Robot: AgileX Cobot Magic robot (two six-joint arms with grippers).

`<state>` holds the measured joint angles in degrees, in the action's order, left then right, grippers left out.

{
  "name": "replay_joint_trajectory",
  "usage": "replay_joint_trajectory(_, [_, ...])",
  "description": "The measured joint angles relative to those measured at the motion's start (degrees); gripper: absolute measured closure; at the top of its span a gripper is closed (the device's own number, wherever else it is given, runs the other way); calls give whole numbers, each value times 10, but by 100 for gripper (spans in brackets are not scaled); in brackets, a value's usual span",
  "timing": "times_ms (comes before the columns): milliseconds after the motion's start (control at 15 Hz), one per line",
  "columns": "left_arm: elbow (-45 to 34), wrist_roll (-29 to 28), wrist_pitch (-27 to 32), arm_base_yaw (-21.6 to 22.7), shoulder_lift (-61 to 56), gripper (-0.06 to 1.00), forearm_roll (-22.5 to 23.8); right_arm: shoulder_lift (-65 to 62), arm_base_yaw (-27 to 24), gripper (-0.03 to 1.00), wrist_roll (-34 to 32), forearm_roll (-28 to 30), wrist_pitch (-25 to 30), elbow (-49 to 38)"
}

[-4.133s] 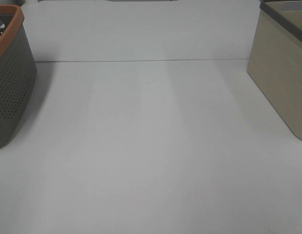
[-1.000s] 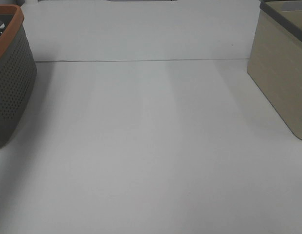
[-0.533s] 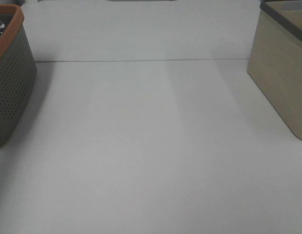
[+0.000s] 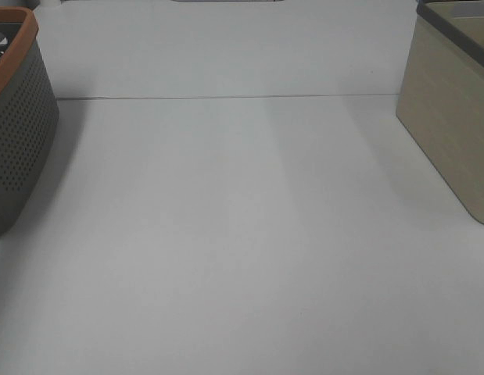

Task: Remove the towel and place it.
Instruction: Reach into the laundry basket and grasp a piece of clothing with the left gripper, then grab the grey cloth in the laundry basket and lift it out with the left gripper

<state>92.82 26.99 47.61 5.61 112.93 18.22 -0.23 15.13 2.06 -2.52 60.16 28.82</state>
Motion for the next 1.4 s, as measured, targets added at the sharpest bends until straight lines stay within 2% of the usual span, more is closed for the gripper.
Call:
replay_joint_trajectory(200, [0, -18, -28, 0, 17, 21, 30, 0, 0, 5, -1, 2, 0, 0])
replay_joint_trajectory(467, [2, -24, -29, 0, 40, 21, 40, 0, 0, 5, -7, 11, 0, 0])
replay_joint_trajectory(800, [2, -64, -30, 0, 57, 23, 85, 0, 0, 5, -15, 13, 0, 0])
replay_joint_trajectory(1000, [2, -101, -34, 0, 57, 30, 107, 0, 0, 5, -15, 13, 0, 0])
replay_joint_trajectory(1400, [2, -135, -45, 0, 57, 37, 113, 0, 0, 5, -15, 13, 0, 0])
